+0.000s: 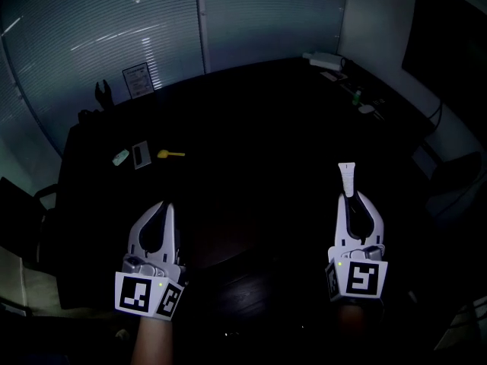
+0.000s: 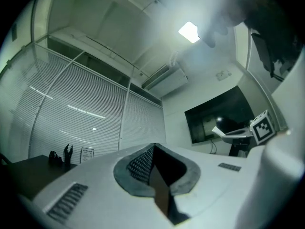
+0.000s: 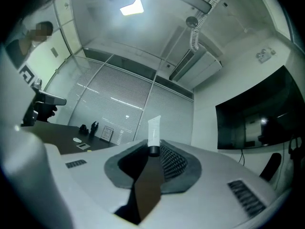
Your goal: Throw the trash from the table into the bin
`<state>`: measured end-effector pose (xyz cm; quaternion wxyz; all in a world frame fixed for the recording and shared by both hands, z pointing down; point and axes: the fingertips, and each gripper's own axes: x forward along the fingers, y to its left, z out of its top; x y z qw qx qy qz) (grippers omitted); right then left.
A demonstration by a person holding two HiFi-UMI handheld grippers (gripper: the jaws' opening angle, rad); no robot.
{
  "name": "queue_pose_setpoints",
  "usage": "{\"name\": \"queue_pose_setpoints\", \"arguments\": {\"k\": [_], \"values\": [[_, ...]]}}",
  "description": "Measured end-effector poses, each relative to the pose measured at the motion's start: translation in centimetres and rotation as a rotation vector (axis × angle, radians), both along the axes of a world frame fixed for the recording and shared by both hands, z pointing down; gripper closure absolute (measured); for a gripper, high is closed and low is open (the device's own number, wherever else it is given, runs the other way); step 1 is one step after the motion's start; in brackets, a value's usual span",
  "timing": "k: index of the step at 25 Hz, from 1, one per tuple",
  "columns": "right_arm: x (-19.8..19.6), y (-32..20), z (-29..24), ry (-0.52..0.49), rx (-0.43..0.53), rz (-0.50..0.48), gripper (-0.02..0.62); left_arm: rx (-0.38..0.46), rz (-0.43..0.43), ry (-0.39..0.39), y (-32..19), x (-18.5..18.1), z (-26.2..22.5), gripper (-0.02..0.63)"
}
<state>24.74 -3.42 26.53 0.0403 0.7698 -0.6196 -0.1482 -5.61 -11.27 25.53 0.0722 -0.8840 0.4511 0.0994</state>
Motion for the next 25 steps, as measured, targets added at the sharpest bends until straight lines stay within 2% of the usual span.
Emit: {"name": "queue_pose_setpoints", "arguments": {"k": [4,8,12,16,20,25], "values": [[6.1,2.2,1.1,-0.003,-0.013,0.001,0.515,0.006,-0.009,-0.004,1.6,5.5,-0.2,0.606],[12.1,4.2,3.5,-0.007,-0.068,-0.020,0.515,-0.002,-0.027,-0.009,3.9,11.3,0.3,0.606],[17.4,5.9,5.5,-0.037,-0.103,-0.027,0.515,-0.013,-0.064,-0.003,5.7,15.6,1.2,0.606],[21.1,6.9,6.9,-0.053,-0.125,-0.040,0.515,-0.029,-0.111,0.006,7.2,18.0,2.1,0.606],[23.3,7.6,8.8,-0.056,-0.164,-0.046,0.515,-0.038,-0.113,-0.013,8.2,19.7,2.5,0.606],[24.9,7.4,14.7,-0.092,-0.292,-0.041,0.515,-0.039,-0.102,-0.030,8.7,21.1,3.1,0.606]]}}
